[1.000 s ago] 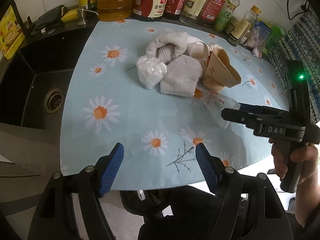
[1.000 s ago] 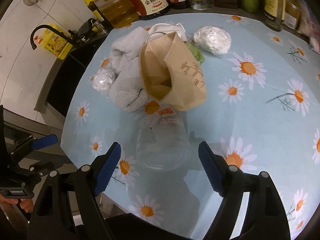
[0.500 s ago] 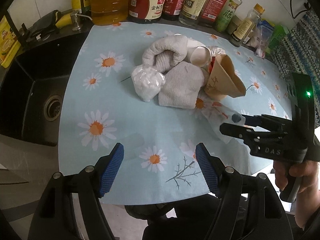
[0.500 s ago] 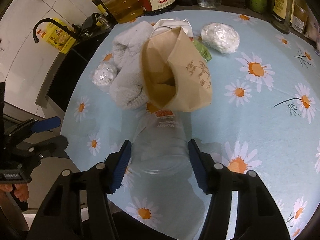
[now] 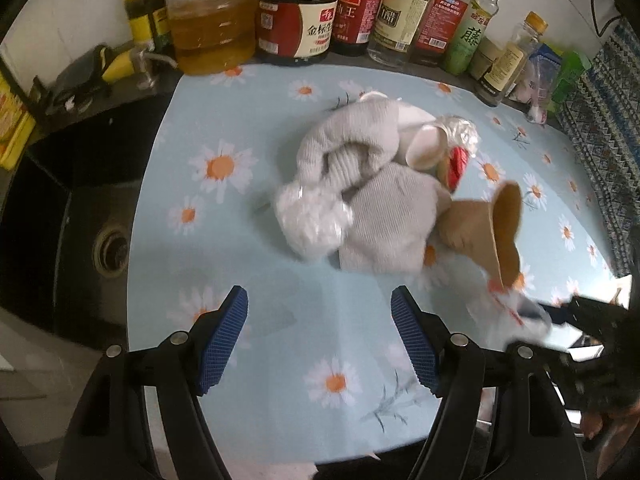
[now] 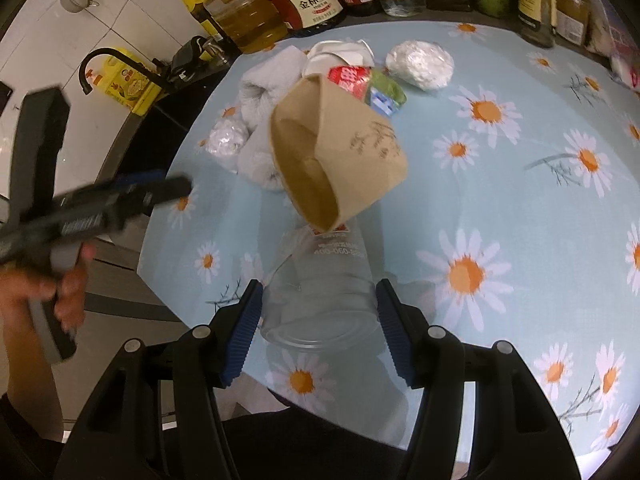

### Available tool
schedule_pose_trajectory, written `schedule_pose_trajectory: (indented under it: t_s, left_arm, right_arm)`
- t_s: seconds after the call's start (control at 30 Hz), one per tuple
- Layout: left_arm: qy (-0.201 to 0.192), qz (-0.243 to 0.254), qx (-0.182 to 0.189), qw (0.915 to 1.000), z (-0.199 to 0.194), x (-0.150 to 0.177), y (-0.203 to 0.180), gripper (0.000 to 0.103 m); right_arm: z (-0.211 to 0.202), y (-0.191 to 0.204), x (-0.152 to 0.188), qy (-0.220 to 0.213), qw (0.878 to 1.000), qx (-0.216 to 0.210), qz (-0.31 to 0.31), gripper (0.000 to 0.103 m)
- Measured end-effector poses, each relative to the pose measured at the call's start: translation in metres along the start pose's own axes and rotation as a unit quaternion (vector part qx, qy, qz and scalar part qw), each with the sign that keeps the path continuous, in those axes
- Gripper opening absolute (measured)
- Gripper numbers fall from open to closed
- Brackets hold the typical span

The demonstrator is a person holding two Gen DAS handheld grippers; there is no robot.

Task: Collect trash
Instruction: 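Grasp the white plastic bag with the left gripper while the right grasps the clear cup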

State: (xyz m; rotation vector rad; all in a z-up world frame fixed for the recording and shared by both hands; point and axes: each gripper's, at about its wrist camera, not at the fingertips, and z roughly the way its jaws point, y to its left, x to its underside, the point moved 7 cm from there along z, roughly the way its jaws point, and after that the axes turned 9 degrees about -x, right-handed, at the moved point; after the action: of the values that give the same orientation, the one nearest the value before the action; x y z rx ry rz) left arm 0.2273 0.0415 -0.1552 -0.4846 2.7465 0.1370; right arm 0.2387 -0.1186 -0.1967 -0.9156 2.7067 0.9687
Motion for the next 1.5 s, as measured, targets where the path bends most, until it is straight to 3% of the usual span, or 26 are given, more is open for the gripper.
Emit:
schedule_pose_trajectory:
  t_s: [0.53,0.7,0.93,1.23,1.5]
  left_arm:
    - [0.001,-0.007,-0.005,1.0,0.045,-0.037,0.007,0.07]
    - [0.0,-0.006,0.006,1.0,0.05,-0.037,0.005,0.05]
    - [-0.011,-0.007,0.012,0.9998,0.048,-0.037,0.008,0.047]
    - [-0.023,-0.006,0.021,0.9995,0.029,-0.019,0.012,0.047]
    - [-0.031,-0.016,0.035,0.9988,0.003,0.016,0.018,0.047]
  right_arm:
    - [-0.01,-0.003,0.024,0.001,1.0,-0.004,0.025,0.058]
    - [-0.015,-0.006,0.028,-0.005,0.999,0.003,0.032,0.058]
    - [-0.019,-0.003,0.033,-0.012,0.999,0.008,0.037,0.058]
    - [-0.023,0.011,0.037,-0.019,0.999,0.01,0.025,0.058]
    - [-0.02,0.032,0.047,-0.016,1.0,0.007,0.004,0.058]
